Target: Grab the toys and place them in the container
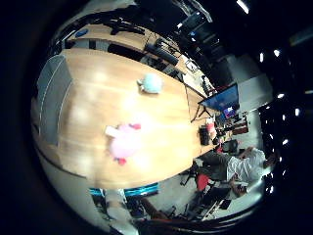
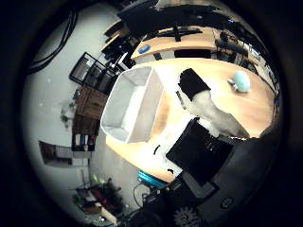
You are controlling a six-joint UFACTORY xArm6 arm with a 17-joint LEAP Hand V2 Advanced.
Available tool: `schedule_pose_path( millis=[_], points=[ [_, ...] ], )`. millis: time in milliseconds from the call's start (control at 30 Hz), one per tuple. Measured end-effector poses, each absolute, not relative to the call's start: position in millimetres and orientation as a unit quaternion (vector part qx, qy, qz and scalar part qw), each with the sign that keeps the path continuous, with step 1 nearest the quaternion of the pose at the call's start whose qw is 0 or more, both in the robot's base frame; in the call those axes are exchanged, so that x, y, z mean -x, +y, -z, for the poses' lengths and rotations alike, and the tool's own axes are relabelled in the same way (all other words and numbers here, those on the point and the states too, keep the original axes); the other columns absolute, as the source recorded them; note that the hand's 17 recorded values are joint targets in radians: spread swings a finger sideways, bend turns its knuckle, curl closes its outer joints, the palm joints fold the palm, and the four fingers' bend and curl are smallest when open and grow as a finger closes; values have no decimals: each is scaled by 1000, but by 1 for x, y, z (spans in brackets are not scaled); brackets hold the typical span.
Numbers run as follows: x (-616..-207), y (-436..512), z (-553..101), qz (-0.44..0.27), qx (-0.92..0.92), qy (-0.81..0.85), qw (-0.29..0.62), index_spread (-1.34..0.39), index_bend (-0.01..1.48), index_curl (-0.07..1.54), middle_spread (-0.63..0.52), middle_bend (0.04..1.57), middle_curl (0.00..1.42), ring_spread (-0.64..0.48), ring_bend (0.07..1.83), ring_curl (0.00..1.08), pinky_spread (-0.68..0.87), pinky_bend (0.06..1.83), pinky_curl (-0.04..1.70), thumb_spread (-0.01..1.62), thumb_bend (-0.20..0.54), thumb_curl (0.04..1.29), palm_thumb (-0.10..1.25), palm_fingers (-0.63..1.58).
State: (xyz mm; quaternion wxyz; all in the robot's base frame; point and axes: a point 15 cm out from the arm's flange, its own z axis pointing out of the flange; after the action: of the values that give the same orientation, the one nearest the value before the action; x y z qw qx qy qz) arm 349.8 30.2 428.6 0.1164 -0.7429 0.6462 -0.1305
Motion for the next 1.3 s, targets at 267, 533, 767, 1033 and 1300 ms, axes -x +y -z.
schedule_pose_path(
  millis=[267,533,767,1033,1300],
  points=[
    [-351,29,-431,131,742,647,117,-629,283,408,-373,184,258,-313,603,129,204,455,-3,1044,-25,485,558,616],
    [-357,30,-423,113,735,657,120,-632,280,407,-381,184,257,-316,609,127,199,456,-1,1040,-23,484,560,622],
    [-354,-1,-410,109,724,674,100,-628,252,401,-380,184,256,-316,616,126,197,473,0,1035,-26,484,564,607],
    [-327,-38,-368,93,715,689,67,-608,216,395,-359,174,251,-308,603,124,196,524,6,1028,-26,478,569,558],
    [-302,-79,-314,83,703,704,48,-602,204,393,-350,181,248,-302,596,124,208,552,7,1025,-26,474,567,545]
  ],
)
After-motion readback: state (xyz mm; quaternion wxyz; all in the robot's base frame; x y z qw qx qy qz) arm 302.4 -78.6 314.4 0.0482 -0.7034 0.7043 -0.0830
